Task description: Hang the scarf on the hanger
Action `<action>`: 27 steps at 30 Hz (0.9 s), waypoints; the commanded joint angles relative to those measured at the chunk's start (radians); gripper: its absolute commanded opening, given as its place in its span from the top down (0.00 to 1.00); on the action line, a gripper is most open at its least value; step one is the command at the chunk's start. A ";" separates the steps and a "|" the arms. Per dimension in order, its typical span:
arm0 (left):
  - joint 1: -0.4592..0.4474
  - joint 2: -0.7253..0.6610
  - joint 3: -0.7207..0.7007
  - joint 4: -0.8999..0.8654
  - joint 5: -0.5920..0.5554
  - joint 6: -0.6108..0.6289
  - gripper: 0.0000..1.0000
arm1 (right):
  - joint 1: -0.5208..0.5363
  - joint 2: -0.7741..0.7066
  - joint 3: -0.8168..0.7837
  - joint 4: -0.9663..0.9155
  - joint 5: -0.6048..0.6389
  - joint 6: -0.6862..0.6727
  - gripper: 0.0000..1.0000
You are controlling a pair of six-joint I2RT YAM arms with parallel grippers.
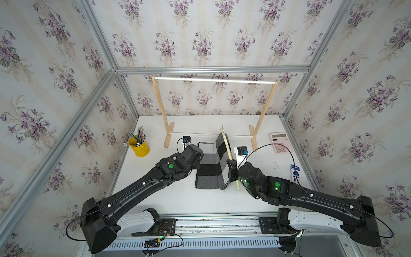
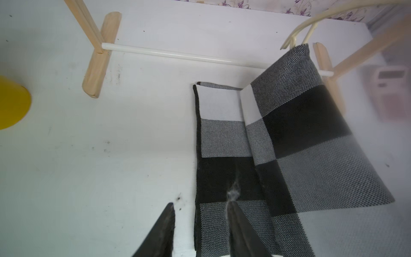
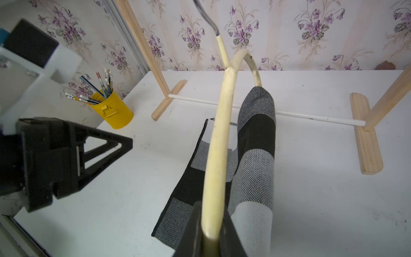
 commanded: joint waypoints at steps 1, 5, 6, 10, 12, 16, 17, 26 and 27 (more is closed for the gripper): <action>0.003 -0.025 -0.075 0.209 0.098 -0.029 0.58 | -0.031 -0.012 0.013 0.122 -0.024 -0.046 1.00; 0.005 -0.048 -0.177 0.378 0.177 -0.038 0.59 | -0.057 -0.001 0.027 0.160 -0.049 -0.057 1.00; 0.007 -0.054 -0.201 0.418 0.198 -0.042 0.59 | -0.059 0.004 0.036 0.166 -0.050 -0.064 1.00; 0.019 -0.068 -0.275 0.559 0.287 -0.063 0.62 | -0.066 0.016 0.075 0.187 -0.053 -0.095 1.00; 0.024 -0.070 -0.306 0.624 0.332 -0.081 0.63 | -0.071 0.019 0.092 0.196 -0.058 -0.109 1.00; 0.046 -0.049 -0.373 0.804 0.437 -0.127 0.63 | -0.079 0.021 0.112 0.209 -0.071 -0.123 1.00; 0.055 -0.036 -0.388 0.846 0.462 -0.144 0.63 | -0.080 0.020 0.113 0.210 -0.074 -0.123 1.00; 0.102 0.099 -0.530 1.261 0.559 -0.295 0.60 | -0.084 0.019 0.106 0.224 -0.103 -0.124 1.00; 0.103 0.117 -0.541 1.305 0.564 -0.307 0.59 | -0.084 0.018 0.108 0.226 -0.105 -0.123 1.00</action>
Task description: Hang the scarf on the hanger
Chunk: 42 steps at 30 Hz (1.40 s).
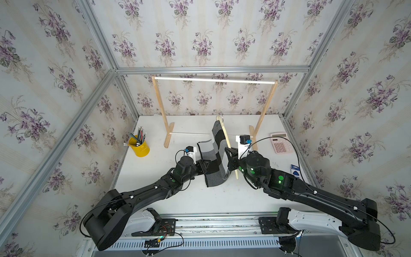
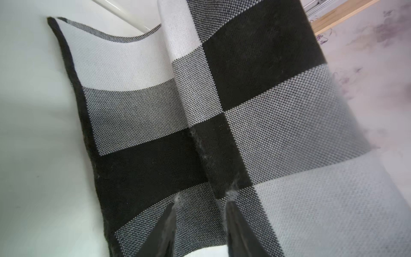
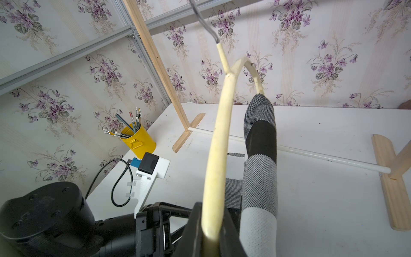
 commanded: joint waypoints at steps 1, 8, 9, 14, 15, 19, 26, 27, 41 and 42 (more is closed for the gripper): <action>0.004 0.046 -0.027 0.274 0.050 -0.071 0.58 | -0.002 -0.003 0.007 0.116 0.002 -0.019 1.00; 0.013 0.297 -0.038 0.667 0.164 -0.145 0.41 | -0.002 0.010 0.016 0.122 -0.015 -0.015 1.00; 0.017 0.345 -0.046 0.763 0.175 -0.174 0.32 | -0.002 0.013 0.017 0.122 -0.016 -0.014 1.00; 0.064 0.594 -0.002 0.937 0.298 -0.314 0.28 | -0.002 0.018 0.024 0.121 -0.018 -0.014 1.00; 0.062 0.609 -0.001 0.939 0.288 -0.317 0.28 | -0.002 0.018 0.026 0.117 -0.017 -0.015 1.00; 0.060 0.553 -0.038 0.936 0.225 -0.253 0.28 | -0.003 0.015 0.028 0.110 -0.007 -0.017 1.00; 0.058 0.510 -0.050 0.934 0.181 -0.219 0.28 | -0.003 0.032 0.039 0.106 -0.009 -0.018 1.00; 0.058 0.520 -0.041 0.936 0.184 -0.221 0.28 | -0.003 0.035 0.041 0.105 -0.009 -0.019 1.00; 0.035 0.576 0.001 0.938 0.087 -0.243 0.29 | -0.003 0.048 0.061 0.098 -0.013 -0.013 1.00; 0.032 0.571 0.001 0.938 0.072 -0.242 0.29 | -0.003 0.050 0.062 0.095 -0.013 -0.011 1.00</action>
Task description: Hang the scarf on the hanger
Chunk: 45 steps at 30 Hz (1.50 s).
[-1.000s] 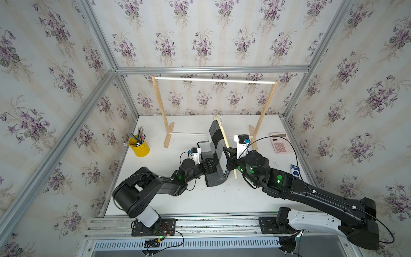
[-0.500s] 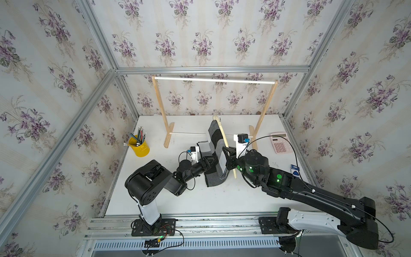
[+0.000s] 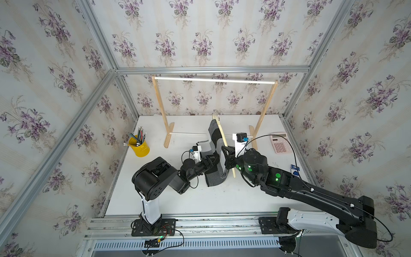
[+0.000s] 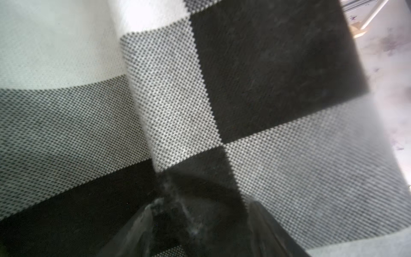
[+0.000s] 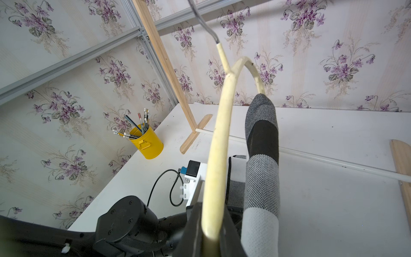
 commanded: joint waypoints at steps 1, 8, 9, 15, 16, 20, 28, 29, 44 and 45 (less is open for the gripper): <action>-0.008 -0.015 -0.001 0.032 -0.076 0.012 0.29 | -0.001 0.003 0.019 0.081 0.017 -0.010 1.00; -0.038 -0.002 0.013 0.033 -0.131 0.019 0.30 | -0.002 0.008 0.020 0.081 0.025 0.001 1.00; -0.041 0.008 0.018 0.033 -0.133 0.014 0.30 | -0.001 0.009 0.020 0.080 0.025 0.000 1.00; -0.058 0.062 0.052 0.033 -0.149 -0.002 0.31 | -0.002 0.005 0.021 0.071 0.026 0.007 1.00; -0.061 0.067 0.058 0.033 -0.152 -0.002 0.31 | -0.001 0.003 0.021 0.069 0.026 0.007 1.00; -0.069 0.081 0.070 0.033 -0.166 -0.009 0.42 | -0.001 -0.006 0.015 0.066 0.033 0.010 1.00; -0.081 0.054 0.078 0.033 -0.169 0.008 0.64 | 0.000 -0.010 -0.024 0.069 0.055 0.028 1.00; -0.082 0.052 0.078 0.033 -0.167 0.011 0.69 | -0.001 -0.011 -0.027 0.067 0.056 0.029 1.00; -0.086 0.014 0.053 0.033 -0.173 0.039 1.00 | -0.001 -0.042 -0.036 0.051 0.074 0.030 1.00; -0.085 0.009 0.044 0.034 -0.180 0.043 1.00 | 0.000 -0.044 -0.035 0.048 0.075 0.029 1.00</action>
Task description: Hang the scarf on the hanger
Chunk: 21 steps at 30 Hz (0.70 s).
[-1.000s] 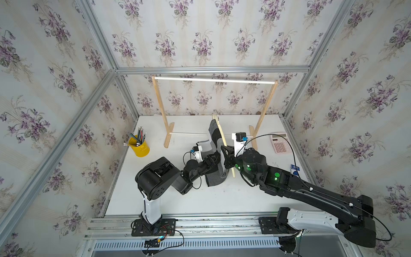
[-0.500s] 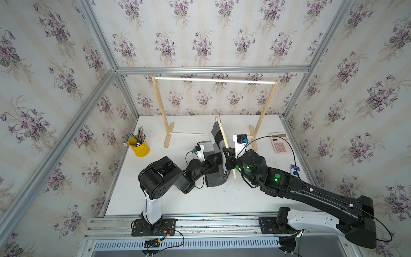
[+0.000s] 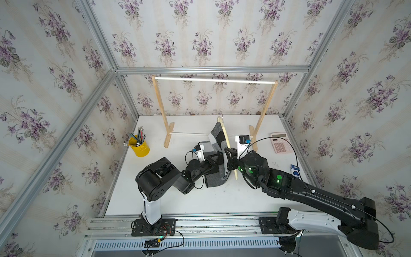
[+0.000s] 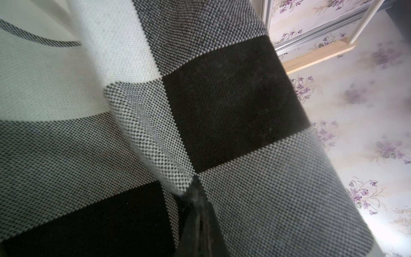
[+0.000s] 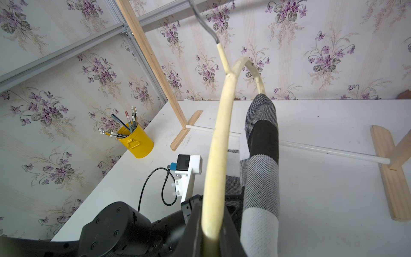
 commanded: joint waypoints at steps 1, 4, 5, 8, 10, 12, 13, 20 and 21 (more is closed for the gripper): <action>0.000 -0.018 -0.021 0.030 -0.023 0.033 1.00 | -0.001 -0.012 0.010 0.075 0.029 -0.010 1.00; 0.001 -0.042 -0.063 0.030 -0.059 0.046 1.00 | -0.001 -0.018 0.029 0.060 0.033 -0.021 1.00; 0.001 -0.050 -0.078 0.030 -0.075 0.051 1.00 | -0.001 -0.020 0.035 0.055 0.036 -0.026 1.00; 0.002 -0.075 -0.118 0.030 -0.129 0.066 1.00 | -0.002 -0.025 0.055 0.043 0.052 -0.044 1.00; 0.004 -0.094 -0.143 0.030 -0.160 0.083 1.00 | -0.001 -0.029 0.068 0.032 0.061 -0.053 1.00; 0.008 -0.115 -0.165 0.028 -0.189 0.099 1.00 | 0.000 -0.034 0.079 0.022 0.067 -0.061 1.00; 0.011 -0.124 -0.174 0.030 -0.197 0.107 1.00 | -0.001 -0.037 0.083 0.020 0.069 -0.064 1.00; 0.063 -0.159 -0.229 0.030 -0.218 0.129 1.00 | -0.001 -0.064 0.115 -0.010 0.090 -0.080 1.00; 0.069 -0.161 -0.236 0.030 -0.219 0.132 1.00 | -0.001 -0.068 0.115 -0.013 0.093 -0.083 1.00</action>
